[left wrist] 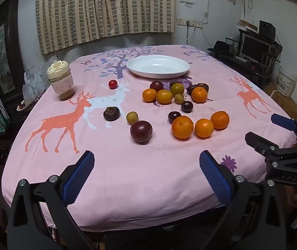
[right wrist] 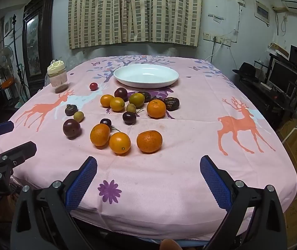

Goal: Organize fruits

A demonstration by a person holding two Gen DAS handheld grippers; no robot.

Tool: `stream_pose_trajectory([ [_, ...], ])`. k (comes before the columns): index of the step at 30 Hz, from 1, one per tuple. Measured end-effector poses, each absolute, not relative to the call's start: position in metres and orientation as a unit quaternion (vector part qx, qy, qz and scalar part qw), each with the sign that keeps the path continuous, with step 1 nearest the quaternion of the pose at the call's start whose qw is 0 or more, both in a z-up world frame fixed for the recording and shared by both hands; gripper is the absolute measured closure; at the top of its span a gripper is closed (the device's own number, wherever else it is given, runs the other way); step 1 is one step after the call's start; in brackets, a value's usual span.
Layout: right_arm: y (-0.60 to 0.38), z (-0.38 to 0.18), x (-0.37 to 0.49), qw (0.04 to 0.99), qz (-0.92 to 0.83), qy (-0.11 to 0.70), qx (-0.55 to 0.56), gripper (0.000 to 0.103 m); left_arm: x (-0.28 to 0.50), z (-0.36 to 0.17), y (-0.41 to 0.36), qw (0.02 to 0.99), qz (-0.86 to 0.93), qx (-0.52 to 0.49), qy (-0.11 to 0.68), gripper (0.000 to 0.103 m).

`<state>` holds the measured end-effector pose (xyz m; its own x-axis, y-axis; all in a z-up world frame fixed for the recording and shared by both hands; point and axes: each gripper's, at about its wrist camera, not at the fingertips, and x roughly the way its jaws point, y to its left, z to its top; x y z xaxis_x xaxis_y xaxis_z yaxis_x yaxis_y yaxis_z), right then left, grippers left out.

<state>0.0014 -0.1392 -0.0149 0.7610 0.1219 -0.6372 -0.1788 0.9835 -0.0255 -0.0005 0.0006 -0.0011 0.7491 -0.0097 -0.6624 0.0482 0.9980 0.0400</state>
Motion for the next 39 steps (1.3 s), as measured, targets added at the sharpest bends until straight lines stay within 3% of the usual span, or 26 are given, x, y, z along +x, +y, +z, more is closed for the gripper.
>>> stream_pose_trajectory([
  [39, -0.1386, -0.0145, 0.0013, 0.937, 0.08, 0.336, -0.044, 0.004, -0.0008, -0.009, -0.0012, 0.934, -0.016, 0.031, 0.356, 0.004],
])
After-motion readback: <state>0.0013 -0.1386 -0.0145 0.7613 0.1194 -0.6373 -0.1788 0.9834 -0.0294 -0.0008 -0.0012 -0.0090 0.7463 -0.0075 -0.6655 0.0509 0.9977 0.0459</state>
